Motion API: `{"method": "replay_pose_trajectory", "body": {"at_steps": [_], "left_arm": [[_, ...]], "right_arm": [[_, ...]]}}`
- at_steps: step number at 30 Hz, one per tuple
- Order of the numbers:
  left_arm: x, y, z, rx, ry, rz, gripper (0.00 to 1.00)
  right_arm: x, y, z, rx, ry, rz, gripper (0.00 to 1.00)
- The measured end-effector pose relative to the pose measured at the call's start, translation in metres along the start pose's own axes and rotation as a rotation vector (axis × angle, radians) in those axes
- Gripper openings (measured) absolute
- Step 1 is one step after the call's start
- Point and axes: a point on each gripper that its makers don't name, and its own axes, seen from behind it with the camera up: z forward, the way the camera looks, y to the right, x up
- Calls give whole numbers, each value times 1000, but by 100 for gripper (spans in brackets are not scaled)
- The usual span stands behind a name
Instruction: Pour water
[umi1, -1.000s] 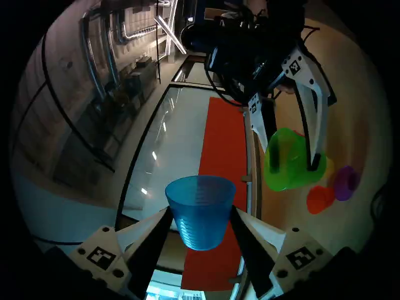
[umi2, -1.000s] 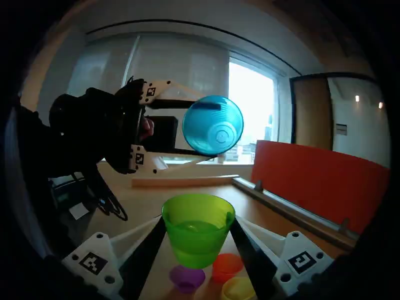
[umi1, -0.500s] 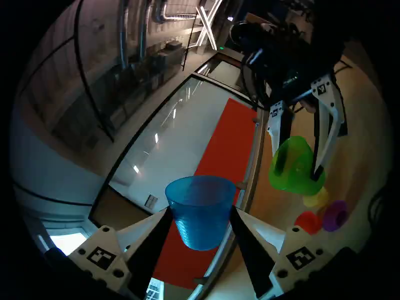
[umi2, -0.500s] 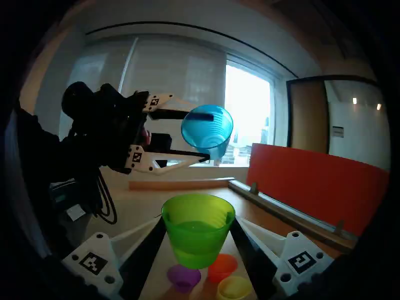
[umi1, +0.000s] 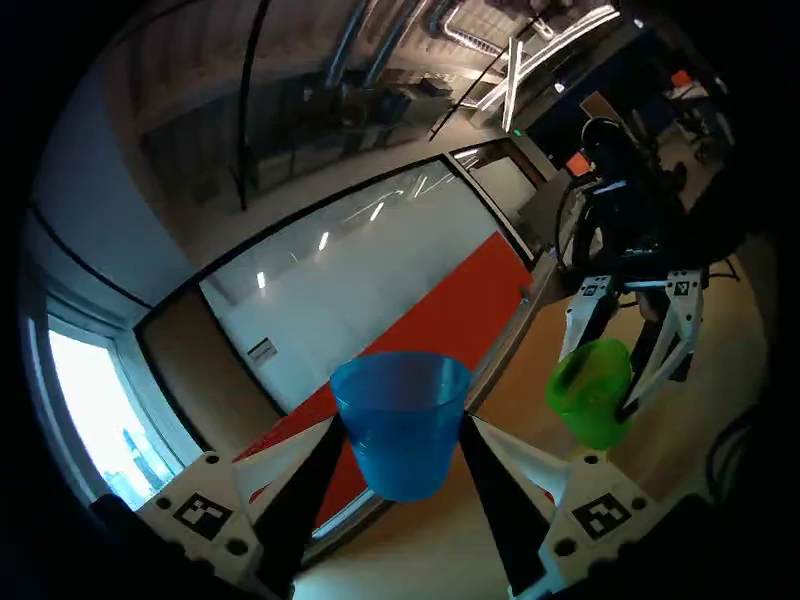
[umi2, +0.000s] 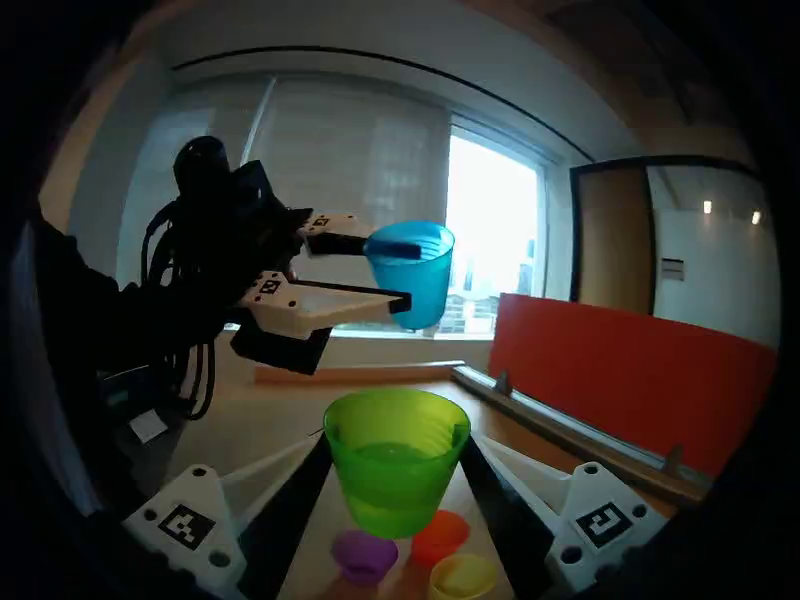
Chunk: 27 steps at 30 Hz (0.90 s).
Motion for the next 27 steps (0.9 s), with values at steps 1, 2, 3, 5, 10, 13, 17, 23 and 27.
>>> {"method": "replay_pose_trajectory", "body": {"at_steps": [1,2,3,5,10,13,17,23,27], "left_arm": [[0,1,0,-6,-1,-29,81],[0,3,1,-11,-2,-58,81],[0,3,1,-16,-2,-92,81],[0,3,1,-25,0,-153,81],[-3,3,0,-44,-11,-284,81],[-6,3,0,-53,-17,-352,81],[-9,4,-1,-61,-23,-444,80],[-11,7,2,-85,-24,-578,80],[-13,3,1,-87,-29,-591,80]], "right_arm": [[1,0,0,0,2,0,90],[1,0,0,0,3,0,90],[2,0,-1,-1,5,0,90],[2,0,-1,-1,7,-1,90],[4,0,-2,-2,11,-4,89],[6,0,-3,-3,13,-5,90],[7,-1,-3,-3,15,-5,90],[9,-2,-4,-3,17,-9,90],[10,-2,-4,-2,18,-6,90]]}}
